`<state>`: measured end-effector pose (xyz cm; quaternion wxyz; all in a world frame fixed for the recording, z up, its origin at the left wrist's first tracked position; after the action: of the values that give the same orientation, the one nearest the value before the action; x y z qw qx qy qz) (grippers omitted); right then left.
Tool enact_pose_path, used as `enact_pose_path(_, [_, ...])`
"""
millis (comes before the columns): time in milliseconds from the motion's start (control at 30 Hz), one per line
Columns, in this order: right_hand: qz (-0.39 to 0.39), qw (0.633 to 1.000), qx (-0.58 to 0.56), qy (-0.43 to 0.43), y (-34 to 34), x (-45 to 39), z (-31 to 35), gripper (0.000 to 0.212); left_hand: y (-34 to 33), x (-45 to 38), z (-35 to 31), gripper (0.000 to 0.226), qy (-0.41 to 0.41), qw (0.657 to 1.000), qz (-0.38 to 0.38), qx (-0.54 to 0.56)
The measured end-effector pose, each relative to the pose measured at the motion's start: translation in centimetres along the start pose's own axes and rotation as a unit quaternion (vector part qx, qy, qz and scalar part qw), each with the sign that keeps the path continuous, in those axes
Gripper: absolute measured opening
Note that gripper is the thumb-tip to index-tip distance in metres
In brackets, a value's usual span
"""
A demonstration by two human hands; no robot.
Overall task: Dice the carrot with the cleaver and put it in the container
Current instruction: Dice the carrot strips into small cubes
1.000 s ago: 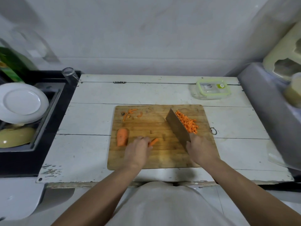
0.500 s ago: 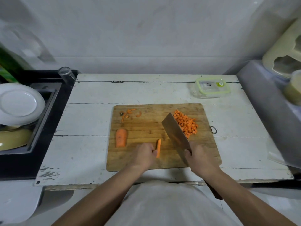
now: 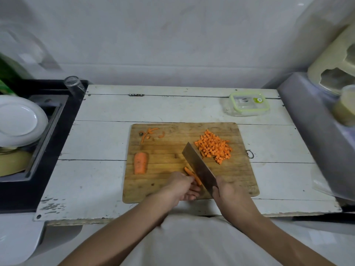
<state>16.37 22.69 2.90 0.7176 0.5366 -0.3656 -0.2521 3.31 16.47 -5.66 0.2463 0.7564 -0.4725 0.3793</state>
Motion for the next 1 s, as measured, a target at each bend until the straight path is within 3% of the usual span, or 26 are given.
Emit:
enact_pose_path(133, [-0.007, 1.0, 0.024, 0.007, 0.5, 0.4, -0.2, 0.019, 1.0, -0.4, 0.7, 0.024, -0.022, 0.998, -0.04, -0.033])
enact_pose_path(367, [-0.012, 0.995, 0.079, 0.059, 0.1, 0.6, 0.1, 0.01, 1.4, -0.5, 1.2, 0.031, -0.009, 0.998, -0.047, 0.029])
enact_pose_path(533, [-0.009, 0.986, 0.151, 0.076, -1.3, 0.4, 0.4, 0.049, 1.1, -0.8, 1.2, 0.033, -0.011, 0.999, -0.051, 0.008])
enact_pose_path(1000, [0.0, 0.979, 0.172, 0.106, -1.1, 0.7, 0.1, 0.058, 0.7, -1.0, 1.1, 0.032, 0.003, 0.999, -0.053, 0.011])
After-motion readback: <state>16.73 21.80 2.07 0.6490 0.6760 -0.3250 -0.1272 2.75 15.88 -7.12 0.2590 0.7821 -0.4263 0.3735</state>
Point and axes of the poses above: each hand's wrist, its own x-axis away from the middle knuckle, its own y-axis out of the back of the hand, z = x × y, the point moved 8 cm from there along -x, towards the middle knuckle, and after that the axes turned 3 degrees about x, right-handed, at the moved point
